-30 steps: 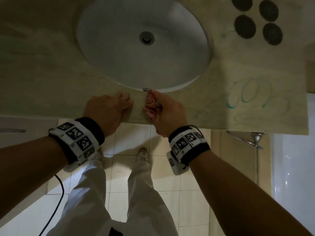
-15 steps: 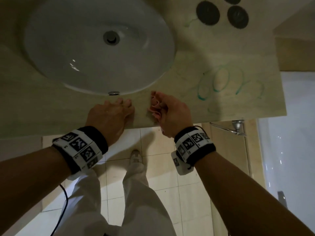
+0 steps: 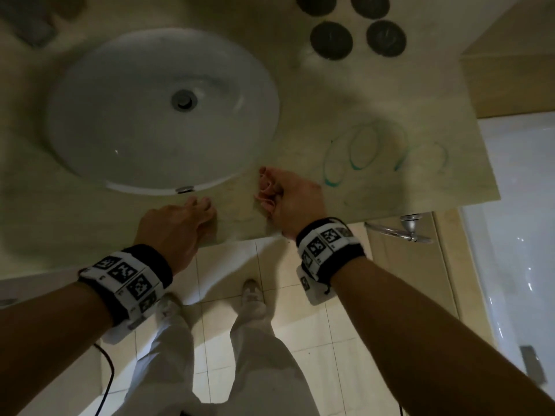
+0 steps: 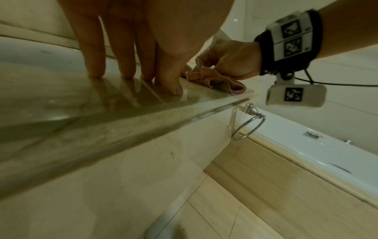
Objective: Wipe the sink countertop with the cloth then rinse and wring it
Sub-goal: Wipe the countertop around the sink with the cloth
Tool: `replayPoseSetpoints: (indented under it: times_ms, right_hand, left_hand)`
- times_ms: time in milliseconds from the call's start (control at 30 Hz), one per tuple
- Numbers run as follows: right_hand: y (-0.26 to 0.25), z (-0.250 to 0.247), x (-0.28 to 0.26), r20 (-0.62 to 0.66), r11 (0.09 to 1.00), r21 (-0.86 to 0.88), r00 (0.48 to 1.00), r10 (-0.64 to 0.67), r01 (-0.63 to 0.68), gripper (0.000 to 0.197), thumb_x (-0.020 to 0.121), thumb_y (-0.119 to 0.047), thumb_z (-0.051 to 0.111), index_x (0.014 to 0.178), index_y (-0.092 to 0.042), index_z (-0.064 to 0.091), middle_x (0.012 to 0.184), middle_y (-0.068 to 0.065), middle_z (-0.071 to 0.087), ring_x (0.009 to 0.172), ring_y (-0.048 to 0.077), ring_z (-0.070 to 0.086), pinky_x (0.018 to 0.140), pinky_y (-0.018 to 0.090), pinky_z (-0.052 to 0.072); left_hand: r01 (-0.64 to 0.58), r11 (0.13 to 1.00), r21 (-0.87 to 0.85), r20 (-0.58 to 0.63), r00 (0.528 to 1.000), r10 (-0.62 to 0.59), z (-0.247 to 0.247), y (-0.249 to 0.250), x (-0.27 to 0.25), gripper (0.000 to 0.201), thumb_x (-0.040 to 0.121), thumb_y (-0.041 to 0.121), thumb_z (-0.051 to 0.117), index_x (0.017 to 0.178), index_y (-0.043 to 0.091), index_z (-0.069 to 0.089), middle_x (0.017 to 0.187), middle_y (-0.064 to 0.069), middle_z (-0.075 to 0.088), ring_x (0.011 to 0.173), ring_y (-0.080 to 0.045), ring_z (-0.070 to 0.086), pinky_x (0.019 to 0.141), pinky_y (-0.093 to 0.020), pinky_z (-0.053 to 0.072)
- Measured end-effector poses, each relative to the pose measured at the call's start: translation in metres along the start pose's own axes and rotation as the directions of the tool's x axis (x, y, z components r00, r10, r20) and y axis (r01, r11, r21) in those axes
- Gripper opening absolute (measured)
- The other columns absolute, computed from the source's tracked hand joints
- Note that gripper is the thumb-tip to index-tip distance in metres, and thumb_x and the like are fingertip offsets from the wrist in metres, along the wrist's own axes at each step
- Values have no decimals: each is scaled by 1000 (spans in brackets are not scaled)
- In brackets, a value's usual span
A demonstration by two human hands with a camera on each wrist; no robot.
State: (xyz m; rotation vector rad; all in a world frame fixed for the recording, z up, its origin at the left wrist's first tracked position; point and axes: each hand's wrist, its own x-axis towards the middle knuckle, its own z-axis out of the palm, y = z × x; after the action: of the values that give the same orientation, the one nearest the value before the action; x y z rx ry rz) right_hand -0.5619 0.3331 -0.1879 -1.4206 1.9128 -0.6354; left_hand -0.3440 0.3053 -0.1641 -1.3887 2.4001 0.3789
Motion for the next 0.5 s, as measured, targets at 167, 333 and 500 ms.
replayPoseSetpoints:
  times_ms: [167, 333, 500]
  right_hand:
    - [8, 12, -20, 86, 993, -92, 994, -69, 77, 51, 71, -40, 72, 119, -34, 57, 109, -8, 70, 97, 15, 66, 89, 40, 52]
    - [20, 6, -21, 133, 970, -211, 986, -96, 123, 68, 71, -44, 73, 133, -28, 50, 123, -3, 66, 112, 19, 61, 98, 41, 46]
    - [32, -17, -11, 80, 979, -180, 994, -79, 93, 64, 72, -36, 75, 131, -25, 54, 122, 1, 67, 109, 23, 63, 96, 41, 48]
  left_hand:
    - [-42, 995, -87, -16, 999, 41, -2, 37, 5, 21, 91, 26, 56, 110, 22, 63, 109, -2, 65, 76, -30, 68, 56, -34, 50]
    - [-88, 996, -13, -54, 995, 87, 0, 75, 31, 42, 96, 38, 45, 137, 37, 44, 122, 5, 62, 78, -21, 65, 50, -23, 39]
    - [-96, 995, -37, 10, 995, 97, -12, 90, 46, 48, 92, 42, 37, 140, 37, 42, 121, 0, 62, 93, -29, 67, 59, -32, 46]
